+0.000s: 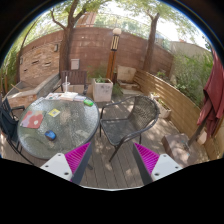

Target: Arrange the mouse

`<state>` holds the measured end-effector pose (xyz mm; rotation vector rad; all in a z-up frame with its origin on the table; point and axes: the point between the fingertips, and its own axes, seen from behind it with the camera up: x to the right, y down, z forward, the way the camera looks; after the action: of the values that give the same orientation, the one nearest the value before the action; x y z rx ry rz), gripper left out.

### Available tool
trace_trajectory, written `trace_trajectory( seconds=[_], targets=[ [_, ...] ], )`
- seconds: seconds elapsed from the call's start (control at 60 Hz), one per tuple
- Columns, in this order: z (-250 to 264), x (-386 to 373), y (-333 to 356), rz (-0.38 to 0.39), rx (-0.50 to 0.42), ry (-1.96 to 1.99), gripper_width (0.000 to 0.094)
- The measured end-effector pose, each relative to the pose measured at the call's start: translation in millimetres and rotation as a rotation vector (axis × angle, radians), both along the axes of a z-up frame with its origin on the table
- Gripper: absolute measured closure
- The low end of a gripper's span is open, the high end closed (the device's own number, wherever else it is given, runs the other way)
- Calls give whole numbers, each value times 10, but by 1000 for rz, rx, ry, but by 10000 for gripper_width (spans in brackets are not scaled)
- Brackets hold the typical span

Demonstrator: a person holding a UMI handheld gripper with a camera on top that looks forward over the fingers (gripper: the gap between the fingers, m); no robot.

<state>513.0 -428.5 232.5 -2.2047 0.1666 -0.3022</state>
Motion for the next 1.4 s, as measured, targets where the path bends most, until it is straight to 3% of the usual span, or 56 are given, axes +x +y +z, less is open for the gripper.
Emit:
trace_trajectory(
  seconds=[0.333,0.617,0.817,1.033,1.4],
  targets=[
    [-379,-250,-348,47,-55,-46,91],
    [-1311,-1537,-599,129,-120,-10,91],
    [-1674,-2354,208,201,-99,2,90],
    [-2028,-2743,1321,249,-75,1,91],
    [-2440,-2690,2473,228,-118,76,96]
  ],
)
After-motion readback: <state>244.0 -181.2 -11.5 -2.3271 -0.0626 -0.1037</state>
